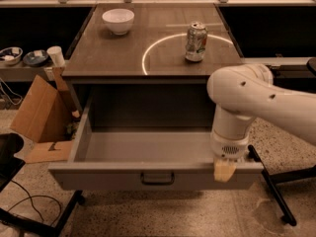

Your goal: Open top drawer

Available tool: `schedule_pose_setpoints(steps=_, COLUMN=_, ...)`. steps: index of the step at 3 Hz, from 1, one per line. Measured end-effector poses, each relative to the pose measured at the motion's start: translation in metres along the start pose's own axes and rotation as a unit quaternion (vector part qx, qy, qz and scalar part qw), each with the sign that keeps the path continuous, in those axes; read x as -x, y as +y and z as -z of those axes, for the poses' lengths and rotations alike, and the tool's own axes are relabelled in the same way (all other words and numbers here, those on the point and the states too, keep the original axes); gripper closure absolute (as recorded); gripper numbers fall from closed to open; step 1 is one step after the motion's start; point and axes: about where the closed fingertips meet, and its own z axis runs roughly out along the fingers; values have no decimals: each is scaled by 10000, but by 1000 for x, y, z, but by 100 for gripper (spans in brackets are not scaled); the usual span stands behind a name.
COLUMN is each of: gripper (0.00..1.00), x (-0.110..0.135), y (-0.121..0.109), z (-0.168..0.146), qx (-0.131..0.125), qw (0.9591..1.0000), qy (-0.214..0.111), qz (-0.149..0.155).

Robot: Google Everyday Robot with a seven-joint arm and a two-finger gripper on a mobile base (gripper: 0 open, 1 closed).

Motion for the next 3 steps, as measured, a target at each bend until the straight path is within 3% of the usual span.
schedule_pose_setpoints(steps=1, gripper=92, x=-9, y=39, z=-6, qx=232, qw=9995, qy=219, qz=-18)
schedule_pose_setpoints(steps=2, gripper=100, x=-9, y=39, z=-6, qx=232, qw=9995, qy=219, qz=-18)
schedule_pose_setpoints(steps=3, gripper=100, x=-41, y=91, z=10, qx=193, qw=9962, qy=650, qz=-554)
